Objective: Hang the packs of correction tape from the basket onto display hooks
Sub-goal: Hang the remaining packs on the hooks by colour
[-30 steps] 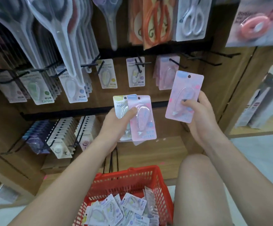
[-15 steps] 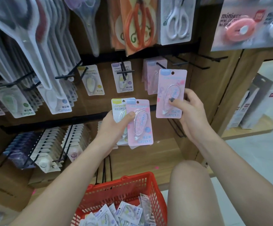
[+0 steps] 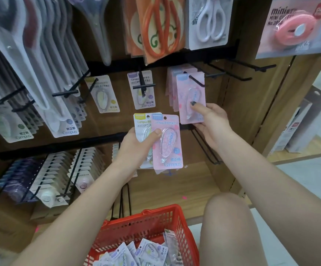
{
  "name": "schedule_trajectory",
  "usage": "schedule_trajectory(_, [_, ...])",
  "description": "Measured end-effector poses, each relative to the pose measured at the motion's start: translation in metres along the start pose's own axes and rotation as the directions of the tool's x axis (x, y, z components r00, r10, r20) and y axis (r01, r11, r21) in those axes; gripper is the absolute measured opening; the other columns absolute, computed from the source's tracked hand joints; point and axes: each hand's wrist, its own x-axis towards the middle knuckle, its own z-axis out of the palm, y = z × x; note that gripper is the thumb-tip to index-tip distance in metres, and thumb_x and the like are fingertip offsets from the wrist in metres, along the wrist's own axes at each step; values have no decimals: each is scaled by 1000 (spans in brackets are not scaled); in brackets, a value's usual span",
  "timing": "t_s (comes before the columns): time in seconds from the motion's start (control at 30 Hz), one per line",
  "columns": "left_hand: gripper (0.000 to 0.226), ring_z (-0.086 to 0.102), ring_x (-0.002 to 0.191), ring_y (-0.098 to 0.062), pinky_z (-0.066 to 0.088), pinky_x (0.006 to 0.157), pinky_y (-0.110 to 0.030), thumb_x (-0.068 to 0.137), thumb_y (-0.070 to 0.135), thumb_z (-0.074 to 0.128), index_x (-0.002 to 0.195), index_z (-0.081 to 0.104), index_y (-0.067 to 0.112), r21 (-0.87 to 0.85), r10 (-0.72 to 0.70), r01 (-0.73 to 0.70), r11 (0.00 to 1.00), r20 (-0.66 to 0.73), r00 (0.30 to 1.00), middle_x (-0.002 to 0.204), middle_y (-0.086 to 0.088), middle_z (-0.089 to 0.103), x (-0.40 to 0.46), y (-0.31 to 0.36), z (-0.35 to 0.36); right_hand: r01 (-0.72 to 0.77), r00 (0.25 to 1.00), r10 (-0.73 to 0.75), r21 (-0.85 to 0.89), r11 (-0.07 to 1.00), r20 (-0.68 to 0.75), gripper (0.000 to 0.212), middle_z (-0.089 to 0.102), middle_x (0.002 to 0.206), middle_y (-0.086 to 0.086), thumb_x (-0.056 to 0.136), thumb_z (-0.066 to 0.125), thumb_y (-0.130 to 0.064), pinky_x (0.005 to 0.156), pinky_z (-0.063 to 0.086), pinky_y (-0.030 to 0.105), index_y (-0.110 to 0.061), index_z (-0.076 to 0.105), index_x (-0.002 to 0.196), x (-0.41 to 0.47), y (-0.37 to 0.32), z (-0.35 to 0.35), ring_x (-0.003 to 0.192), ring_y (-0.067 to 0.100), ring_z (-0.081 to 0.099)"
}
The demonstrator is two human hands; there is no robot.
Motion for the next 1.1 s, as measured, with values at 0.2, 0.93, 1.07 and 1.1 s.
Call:
schedule_trajectory(0.2, [51, 73, 110, -15, 57, 99, -55, 81, 57, 76, 125, 66, 33, -41, -10, 9, 999, -25, 1000, 117, 14, 76, 7, 0, -2, -94, 995, 93, -61, 994, -23, 48, 72, 122, 3, 83, 87, -30, 101, 57, 33, -14, 64, 123, 38, 2, 21, 113, 20, 69])
schedule_trajectory(0.93, [24, 77, 99, -18, 62, 91, -50, 102, 39, 65, 122, 69, 27, -122, -49, 37, 992, -93, 994, 112, 3, 79, 16, -4, 0, -99, 953, 102, -26, 995, 286, 28, 75, 116, 11, 96, 68, -4, 80, 60, 38, -8, 62, 124, -67, 39, -17, 106, 29, 74])
schedule_trajectory(1.07, [20, 77, 98, -17, 62, 92, -50, 100, 41, 67, 117, 70, 31, -100, -41, 31, 995, -99, 994, 110, 5, 79, 18, 0, -1, 85, 968, -99, 73, 994, 231, 28, 75, 112, 8, 92, 65, 5, 88, 57, 40, -10, 60, 115, -73, 33, -39, 105, 24, 72])
schedule_trajectory(1.1, [21, 77, 99, -18, 61, 93, -51, 99, 42, 68, 116, 70, 32, -98, -42, 33, 995, -93, 995, 110, 6, 79, 18, 1, -1, 119, 964, -135, 82, 990, 230, 28, 75, 111, 7, 92, 65, 5, 87, 57, 39, -12, 60, 114, -73, 29, -42, 105, 24, 72])
